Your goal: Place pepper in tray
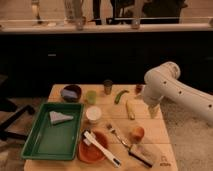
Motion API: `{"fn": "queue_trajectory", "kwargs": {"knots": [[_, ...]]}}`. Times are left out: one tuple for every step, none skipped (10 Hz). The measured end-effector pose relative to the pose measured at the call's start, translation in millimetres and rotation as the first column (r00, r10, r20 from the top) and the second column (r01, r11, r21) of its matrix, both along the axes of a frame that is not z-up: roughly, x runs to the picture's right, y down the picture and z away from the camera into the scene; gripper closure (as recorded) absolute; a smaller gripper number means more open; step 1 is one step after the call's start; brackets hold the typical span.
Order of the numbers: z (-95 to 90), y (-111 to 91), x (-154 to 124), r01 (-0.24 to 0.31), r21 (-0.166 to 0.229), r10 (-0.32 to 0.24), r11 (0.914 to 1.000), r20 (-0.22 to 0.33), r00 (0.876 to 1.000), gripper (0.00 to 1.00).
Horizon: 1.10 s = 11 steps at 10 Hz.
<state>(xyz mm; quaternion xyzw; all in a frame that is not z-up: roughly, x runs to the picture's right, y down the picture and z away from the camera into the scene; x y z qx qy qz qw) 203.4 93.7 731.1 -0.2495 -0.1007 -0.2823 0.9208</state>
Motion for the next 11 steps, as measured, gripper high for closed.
{"fn": "queue_trajectory", "kwargs": {"knots": [[1.4, -3, -3, 0.022, 0.009, -0.022, 0.9997, 0.020, 1.000, 0.20], [7.6, -10, -3, 0.049, 0.019, -0.050, 0.9986, 0.047, 0.998, 0.20], [18.0, -20, -7, 0.077, 0.027, -0.079, 0.9967, 0.081, 0.994, 0.20], [31.1, -34, -9, 0.108, 0.039, -0.111, 0.9934, 0.107, 0.988, 0.20], [42.5, -45, -9, 0.130, 0.040, -0.134, 0.9907, 0.128, 0.983, 0.20], [65.7, -65, -17, 0.170, 0.047, -0.176, 0.9843, 0.170, 0.970, 0.20], [78.0, -72, -21, 0.189, 0.045, -0.195, 0.9809, 0.191, 0.962, 0.20], [87.8, -76, -23, 0.203, 0.046, -0.208, 0.9781, 0.205, 0.956, 0.20], [102.8, -77, -25, 0.215, 0.041, -0.219, 0.9757, 0.219, 0.951, 0.20], [118.9, -71, -31, 0.220, 0.034, -0.222, 0.9750, 0.232, 0.947, 0.20], [129.3, -65, -34, 0.225, 0.029, -0.225, 0.9739, 0.239, 0.944, 0.20]]}}
